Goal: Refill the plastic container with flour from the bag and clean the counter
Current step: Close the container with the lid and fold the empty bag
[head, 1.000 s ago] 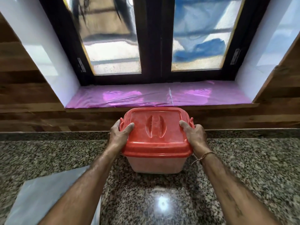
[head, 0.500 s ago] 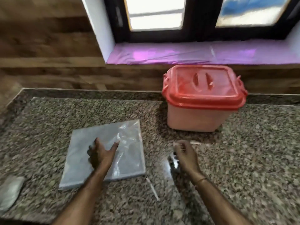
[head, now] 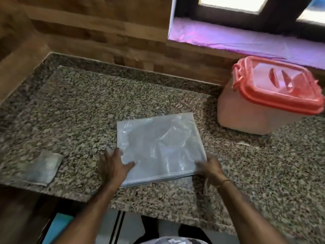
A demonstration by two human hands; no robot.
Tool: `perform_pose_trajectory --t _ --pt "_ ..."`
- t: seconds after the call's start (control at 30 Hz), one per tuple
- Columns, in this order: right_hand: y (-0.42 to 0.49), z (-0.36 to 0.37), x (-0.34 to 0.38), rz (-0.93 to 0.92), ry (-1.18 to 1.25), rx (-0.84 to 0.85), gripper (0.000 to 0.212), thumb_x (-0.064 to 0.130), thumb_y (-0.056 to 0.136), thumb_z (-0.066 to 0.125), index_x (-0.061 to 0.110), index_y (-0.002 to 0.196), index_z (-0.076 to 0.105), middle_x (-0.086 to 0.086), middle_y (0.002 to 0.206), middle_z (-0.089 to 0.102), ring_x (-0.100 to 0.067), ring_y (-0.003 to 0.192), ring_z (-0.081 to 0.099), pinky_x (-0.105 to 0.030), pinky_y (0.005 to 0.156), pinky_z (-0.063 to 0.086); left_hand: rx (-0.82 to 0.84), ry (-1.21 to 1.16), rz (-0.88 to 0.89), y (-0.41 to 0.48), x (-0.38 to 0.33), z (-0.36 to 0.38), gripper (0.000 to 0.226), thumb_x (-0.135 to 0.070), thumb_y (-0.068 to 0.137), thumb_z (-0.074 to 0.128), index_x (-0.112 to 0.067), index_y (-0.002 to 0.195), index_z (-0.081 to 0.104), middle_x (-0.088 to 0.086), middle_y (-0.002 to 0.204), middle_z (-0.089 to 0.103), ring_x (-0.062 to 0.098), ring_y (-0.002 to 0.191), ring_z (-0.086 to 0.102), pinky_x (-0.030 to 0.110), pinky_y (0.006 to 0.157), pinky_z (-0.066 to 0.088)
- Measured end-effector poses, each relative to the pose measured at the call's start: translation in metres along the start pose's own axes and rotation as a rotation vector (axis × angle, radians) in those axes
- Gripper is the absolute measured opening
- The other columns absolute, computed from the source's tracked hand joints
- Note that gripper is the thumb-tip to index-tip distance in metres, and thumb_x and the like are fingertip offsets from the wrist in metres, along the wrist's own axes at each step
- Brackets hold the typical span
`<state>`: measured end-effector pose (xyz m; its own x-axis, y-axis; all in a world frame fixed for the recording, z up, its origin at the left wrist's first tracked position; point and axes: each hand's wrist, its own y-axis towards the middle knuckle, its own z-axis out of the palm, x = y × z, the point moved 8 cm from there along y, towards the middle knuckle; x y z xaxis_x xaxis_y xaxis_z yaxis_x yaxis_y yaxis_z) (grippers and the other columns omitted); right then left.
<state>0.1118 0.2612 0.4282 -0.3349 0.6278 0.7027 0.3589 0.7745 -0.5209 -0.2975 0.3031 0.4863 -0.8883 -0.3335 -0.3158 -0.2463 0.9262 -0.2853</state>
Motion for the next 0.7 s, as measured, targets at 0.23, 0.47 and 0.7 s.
perform_pose_trajectory --t 0.23,0.47,0.7 --pt "-0.019 -0.046 0.034 -0.030 0.136 -0.095 0.008 0.008 0.090 0.072 0.012 0.097 0.072 -0.013 0.090 0.071 -0.028 0.078 0.067 -0.044 0.064 0.059 0.105 0.041 0.316 0.058 -0.086 -0.001 0.089 -0.056 0.088 0.071 -0.021 0.159 0.030 0.014 0.161 0.037 0.035 0.148 0.029 0.049 0.116 0.027" --pt "-0.061 0.006 0.008 0.208 0.749 -0.196 0.050 0.006 0.090 0.072 0.008 0.137 0.052 -0.016 0.128 0.067 -0.034 0.114 0.067 -0.055 0.101 0.054 0.118 -0.192 0.256 0.082 -0.122 0.011 0.045 -0.051 0.088 0.074 -0.028 0.125 0.066 0.012 0.126 0.061 0.035 0.123 0.052 0.045 0.102 0.042" --pt "-0.046 0.002 0.046 0.131 0.701 -0.111 0.034 0.006 0.097 0.063 0.009 0.131 0.057 -0.013 0.122 0.070 -0.033 0.109 0.070 -0.047 0.091 0.060 0.170 -0.614 -0.015 0.099 -0.094 0.023 0.034 -0.034 0.094 0.070 -0.010 0.070 0.061 0.002 0.067 0.061 0.022 0.063 0.056 0.029 0.060 0.044"
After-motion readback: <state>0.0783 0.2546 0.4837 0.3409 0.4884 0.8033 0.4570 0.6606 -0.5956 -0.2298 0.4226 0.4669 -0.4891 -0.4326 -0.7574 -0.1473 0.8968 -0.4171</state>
